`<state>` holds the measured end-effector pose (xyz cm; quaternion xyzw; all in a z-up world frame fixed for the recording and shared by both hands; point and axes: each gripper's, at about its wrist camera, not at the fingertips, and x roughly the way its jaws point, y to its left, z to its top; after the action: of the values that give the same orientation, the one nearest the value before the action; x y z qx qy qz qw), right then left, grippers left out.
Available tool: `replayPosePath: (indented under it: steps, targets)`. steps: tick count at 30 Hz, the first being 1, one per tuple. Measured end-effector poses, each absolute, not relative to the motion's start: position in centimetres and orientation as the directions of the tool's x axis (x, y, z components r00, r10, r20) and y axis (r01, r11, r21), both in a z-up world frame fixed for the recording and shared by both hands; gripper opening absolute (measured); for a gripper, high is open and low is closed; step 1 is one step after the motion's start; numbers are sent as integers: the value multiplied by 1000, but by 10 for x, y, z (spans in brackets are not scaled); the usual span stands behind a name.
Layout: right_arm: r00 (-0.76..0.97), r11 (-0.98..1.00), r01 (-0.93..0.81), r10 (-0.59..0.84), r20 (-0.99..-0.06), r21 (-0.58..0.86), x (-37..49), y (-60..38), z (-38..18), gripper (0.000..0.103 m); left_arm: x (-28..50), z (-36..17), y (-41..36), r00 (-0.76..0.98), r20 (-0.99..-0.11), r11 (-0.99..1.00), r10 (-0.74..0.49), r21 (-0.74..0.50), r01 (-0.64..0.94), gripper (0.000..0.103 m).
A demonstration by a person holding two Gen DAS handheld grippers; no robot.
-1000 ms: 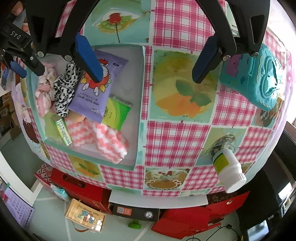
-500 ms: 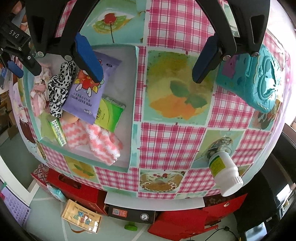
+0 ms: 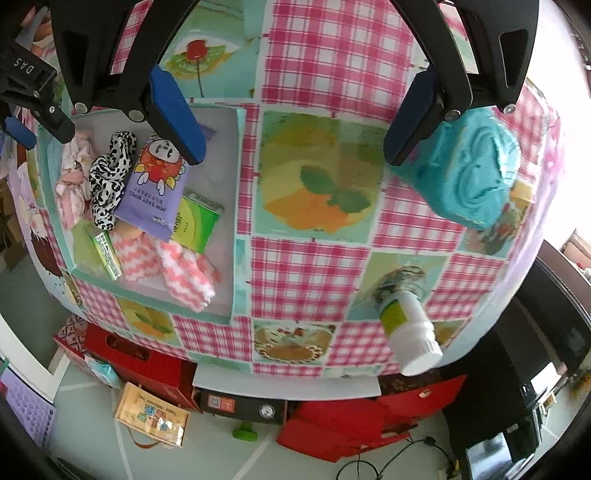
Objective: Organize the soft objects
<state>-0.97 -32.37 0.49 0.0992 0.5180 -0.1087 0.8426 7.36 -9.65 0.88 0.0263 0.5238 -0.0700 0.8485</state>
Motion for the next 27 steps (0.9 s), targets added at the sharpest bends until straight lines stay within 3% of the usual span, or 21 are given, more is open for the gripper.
replayPosePath:
  steps: [10,27]
  targets:
    - [424,961,275,-89,-901,34,-19,-309,13,103,54,19,-85,473,-881,990,-11,58,131,97]
    - [416,975,222,-81,-906,15,-33,-274,19,103,27,17,-62,450,-893,991,12,72,117,97]
